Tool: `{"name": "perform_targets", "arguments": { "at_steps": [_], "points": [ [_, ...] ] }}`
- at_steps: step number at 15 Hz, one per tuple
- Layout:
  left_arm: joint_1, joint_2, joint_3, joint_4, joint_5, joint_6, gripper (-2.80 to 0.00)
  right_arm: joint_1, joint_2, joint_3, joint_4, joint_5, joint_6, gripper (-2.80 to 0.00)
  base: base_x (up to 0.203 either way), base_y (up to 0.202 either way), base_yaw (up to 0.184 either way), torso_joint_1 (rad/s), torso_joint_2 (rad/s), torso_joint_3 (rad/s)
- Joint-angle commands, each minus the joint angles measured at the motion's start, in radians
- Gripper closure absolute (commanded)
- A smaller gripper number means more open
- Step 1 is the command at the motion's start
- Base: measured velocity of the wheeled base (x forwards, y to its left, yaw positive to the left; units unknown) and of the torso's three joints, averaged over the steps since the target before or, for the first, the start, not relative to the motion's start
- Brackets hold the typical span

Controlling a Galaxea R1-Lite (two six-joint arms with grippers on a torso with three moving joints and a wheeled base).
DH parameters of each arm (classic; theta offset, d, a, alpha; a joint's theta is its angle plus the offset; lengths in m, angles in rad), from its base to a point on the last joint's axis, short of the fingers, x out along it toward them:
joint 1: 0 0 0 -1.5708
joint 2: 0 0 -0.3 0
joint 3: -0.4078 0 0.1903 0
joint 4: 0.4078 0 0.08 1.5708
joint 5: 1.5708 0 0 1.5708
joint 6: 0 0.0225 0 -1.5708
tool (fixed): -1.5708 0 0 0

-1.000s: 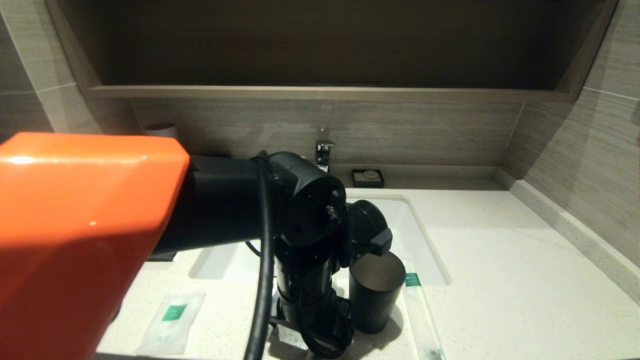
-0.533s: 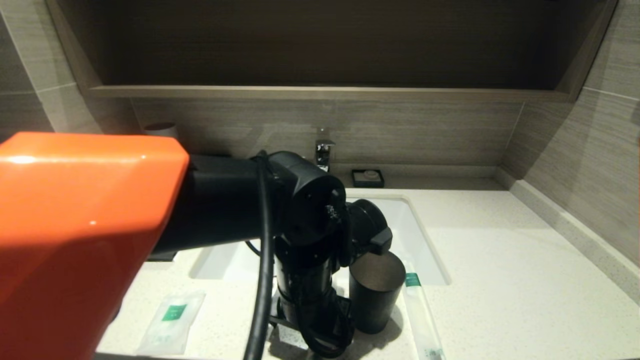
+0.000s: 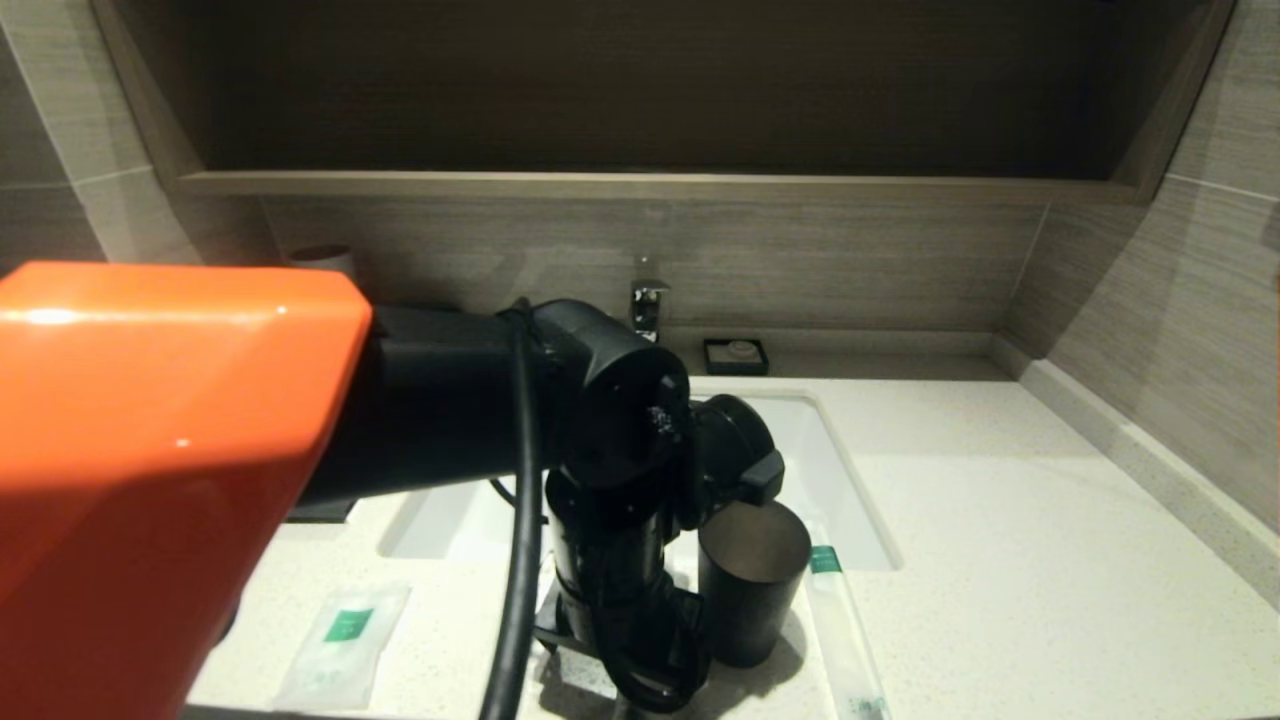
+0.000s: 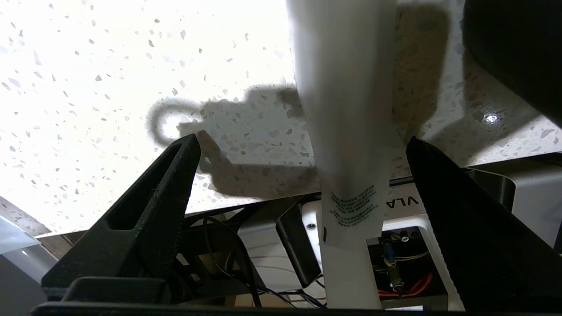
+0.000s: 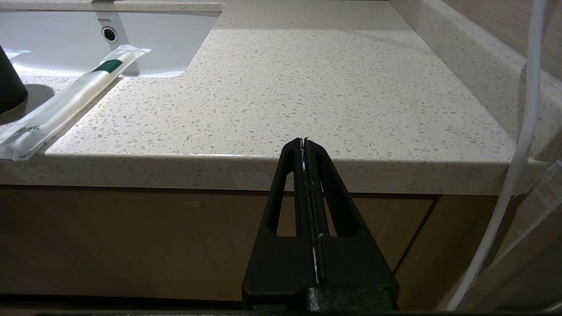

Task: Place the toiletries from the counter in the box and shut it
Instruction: Pick up the bathroom toiletry

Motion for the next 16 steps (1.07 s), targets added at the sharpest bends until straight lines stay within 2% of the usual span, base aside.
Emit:
{"name": "perform_targets", "arguments": {
  "at_steps": [1,16],
  "points": [
    [0.0,-0.003,0.0,0.004,-0.001,-0.003,-2.8,0.0,0.0,0.0,0.0,0.0,-0.001,0.0,0.0,0.0,0.0,0.0,0.0,0.0],
    [0.008,0.011,-0.011,0.003,-0.007,-0.006,-2.8,0.0,0.0,0.0,0.0,0.0,-0.001,0.0,0.0,0.0,0.0,0.0,0.0,0.0]
  ]
}}
